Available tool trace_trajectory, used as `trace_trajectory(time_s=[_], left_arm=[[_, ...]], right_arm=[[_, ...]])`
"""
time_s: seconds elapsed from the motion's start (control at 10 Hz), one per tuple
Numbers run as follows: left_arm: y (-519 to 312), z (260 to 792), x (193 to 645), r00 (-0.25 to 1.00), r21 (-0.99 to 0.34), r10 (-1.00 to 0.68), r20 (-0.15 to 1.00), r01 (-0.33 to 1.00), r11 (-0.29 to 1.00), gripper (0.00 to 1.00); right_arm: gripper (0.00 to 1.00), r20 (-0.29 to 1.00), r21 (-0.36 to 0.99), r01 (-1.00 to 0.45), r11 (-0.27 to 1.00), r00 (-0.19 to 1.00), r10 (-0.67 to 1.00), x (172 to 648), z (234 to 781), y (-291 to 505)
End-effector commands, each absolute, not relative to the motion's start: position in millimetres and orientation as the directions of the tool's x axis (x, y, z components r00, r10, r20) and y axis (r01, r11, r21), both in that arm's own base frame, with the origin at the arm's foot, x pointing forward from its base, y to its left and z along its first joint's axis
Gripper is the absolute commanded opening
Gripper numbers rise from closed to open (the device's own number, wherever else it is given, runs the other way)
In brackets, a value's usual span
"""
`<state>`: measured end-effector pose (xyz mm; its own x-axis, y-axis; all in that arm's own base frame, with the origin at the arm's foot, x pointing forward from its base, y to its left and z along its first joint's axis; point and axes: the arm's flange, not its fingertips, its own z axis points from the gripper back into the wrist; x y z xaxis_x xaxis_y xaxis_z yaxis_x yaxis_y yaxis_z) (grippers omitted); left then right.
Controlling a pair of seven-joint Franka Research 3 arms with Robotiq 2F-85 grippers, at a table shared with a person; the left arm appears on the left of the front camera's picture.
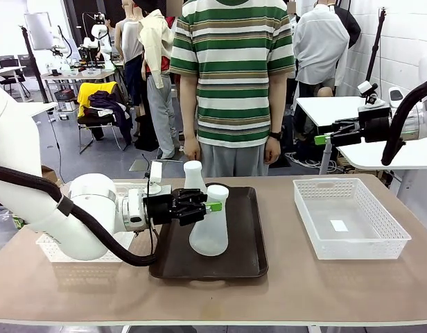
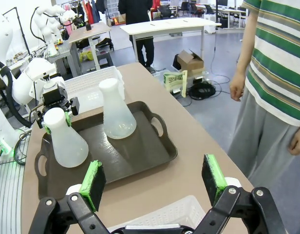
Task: Prepare the laboratory tools.
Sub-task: Place the picked Big flask upright in the Handle tray as directed by the person.
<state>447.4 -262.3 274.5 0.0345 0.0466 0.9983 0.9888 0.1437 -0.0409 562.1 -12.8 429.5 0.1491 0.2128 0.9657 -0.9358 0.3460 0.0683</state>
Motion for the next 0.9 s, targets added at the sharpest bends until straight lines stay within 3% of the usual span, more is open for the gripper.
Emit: trace_trajectory(time_s=[0.0,0.1,0.8], left_arm=[[-261,267,444,0.028,-0.032,0.026,0.999,0.985,0.17,0.89],[-259,270,441,0.027,-0.029,0.013,1.0,0.985,0.171,1.0],[-229,299,427,0.135,-0.119,-0.135,0.982,0.986,0.118,1.0]], right_arm=[[1.0,0.962,0.065,-0.937,0.344,0.15,0.228,561,429,-12],[1.0,0.962,0.065,-0.937,0.344,0.15,0.228,561,429,-12],[1.0,0.962,0.065,-0.937,0.344,0.15,0.228,561,429,-12]])
